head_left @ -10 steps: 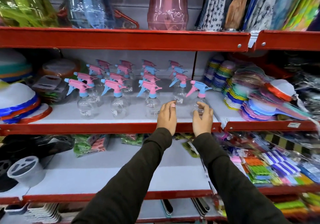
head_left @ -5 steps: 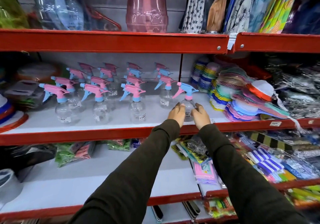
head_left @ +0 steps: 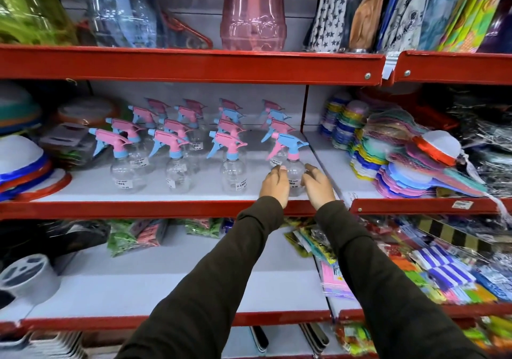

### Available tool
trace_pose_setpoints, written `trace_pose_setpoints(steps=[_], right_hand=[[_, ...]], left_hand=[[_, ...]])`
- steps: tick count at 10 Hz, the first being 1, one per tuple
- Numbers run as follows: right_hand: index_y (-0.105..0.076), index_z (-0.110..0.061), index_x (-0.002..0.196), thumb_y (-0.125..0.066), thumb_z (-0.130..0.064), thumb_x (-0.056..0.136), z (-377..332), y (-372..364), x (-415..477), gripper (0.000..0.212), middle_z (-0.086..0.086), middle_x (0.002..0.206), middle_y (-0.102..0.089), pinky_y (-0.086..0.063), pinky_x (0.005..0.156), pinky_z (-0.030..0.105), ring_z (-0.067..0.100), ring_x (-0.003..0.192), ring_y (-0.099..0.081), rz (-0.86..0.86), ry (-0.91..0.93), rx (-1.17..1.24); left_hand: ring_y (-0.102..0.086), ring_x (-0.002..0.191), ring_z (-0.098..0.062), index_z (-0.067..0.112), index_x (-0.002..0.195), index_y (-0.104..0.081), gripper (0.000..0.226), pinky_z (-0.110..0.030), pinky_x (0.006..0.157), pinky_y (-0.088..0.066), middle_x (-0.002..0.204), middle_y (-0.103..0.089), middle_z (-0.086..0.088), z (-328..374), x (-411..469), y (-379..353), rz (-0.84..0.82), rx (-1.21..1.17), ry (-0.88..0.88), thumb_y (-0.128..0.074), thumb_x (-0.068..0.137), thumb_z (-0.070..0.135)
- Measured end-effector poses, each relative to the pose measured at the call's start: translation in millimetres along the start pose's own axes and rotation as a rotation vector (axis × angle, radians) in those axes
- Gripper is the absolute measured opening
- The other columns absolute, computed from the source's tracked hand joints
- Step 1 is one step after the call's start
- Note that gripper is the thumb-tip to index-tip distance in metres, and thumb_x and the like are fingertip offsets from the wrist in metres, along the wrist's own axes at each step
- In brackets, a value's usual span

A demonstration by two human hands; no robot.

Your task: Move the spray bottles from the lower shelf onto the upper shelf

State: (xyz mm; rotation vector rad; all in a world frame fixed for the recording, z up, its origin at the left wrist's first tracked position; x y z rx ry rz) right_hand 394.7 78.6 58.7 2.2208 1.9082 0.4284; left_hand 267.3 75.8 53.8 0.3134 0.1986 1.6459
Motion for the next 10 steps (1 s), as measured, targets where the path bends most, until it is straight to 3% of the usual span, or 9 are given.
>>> trace_pose_setpoints(steps=[4, 7, 8, 9, 10], right_hand=[[-0.034, -0.014, 0.151, -0.042, -0.011, 0.095, 4, -15, -1, 0.056, 0.010, 0.155, -0.041, -0.032, 0.115, 0.033, 0.027, 0.140, -0.041, -0.075, -0.013, -0.008], [-0.020, -0.018, 0.156, -0.041, -0.012, 0.097, 2, -18, -3, 0.063, 0.011, 0.160, -0.030, -0.028, 0.119, 0.036, 0.028, 0.146, -0.033, -0.142, -0.036, -0.035], [-0.023, -0.016, 0.155, -0.043, -0.006, 0.097, -2, 0, -11, 0.061, 0.011, 0.158, -0.034, -0.033, 0.118, 0.039, 0.028, 0.143, -0.038, -0.041, 0.043, 0.092], [-0.041, -0.023, 0.144, -0.045, -0.004, 0.095, -27, 41, -41, 0.053, 0.002, 0.145, -0.049, -0.044, 0.109, 0.044, 0.024, 0.127, -0.052, 0.167, 0.230, 0.240], [-0.056, -0.018, 0.127, -0.047, -0.005, 0.086, -73, 106, -84, 0.043, 0.006, 0.125, -0.059, -0.051, 0.092, 0.041, 0.017, 0.101, -0.056, 0.422, 0.492, 0.373]], left_hand=[[-0.031, 0.145, -0.027, 0.012, 0.151, -0.031, 0.056, -0.036, 0.121, -0.020, 0.159, -0.032, -0.012, -7, -2, 7, -0.028, 0.058, 0.015, -0.024, 0.104, 0.041], [-0.023, 0.149, -0.025, 0.015, 0.155, -0.021, 0.058, -0.032, 0.119, -0.016, 0.163, -0.022, -0.009, -3, -8, 7, -0.084, 0.047, 0.012, -0.024, 0.104, 0.042], [-0.027, 0.147, -0.025, 0.014, 0.154, -0.024, 0.057, -0.029, 0.117, -0.019, 0.161, -0.027, -0.010, -5, -11, 13, -0.031, 0.039, -0.035, -0.027, 0.104, 0.041], [-0.040, 0.136, -0.025, 0.012, 0.146, -0.037, 0.048, -0.027, 0.109, -0.027, 0.148, -0.043, -0.010, 5, -30, 36, 0.167, 0.098, -0.211, -0.032, 0.104, 0.035], [-0.043, 0.127, -0.019, 0.020, 0.140, -0.042, 0.042, -0.034, 0.108, -0.032, 0.139, -0.049, -0.004, 28, -47, 70, 0.396, 0.167, -0.435, -0.034, 0.101, 0.033]])
Point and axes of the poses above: each hand's wrist, its own x-axis towards the middle knuckle, its own y-axis out of the back of the hand, z = x × y, the point moved 7 cm from there along x, towards the middle knuckle
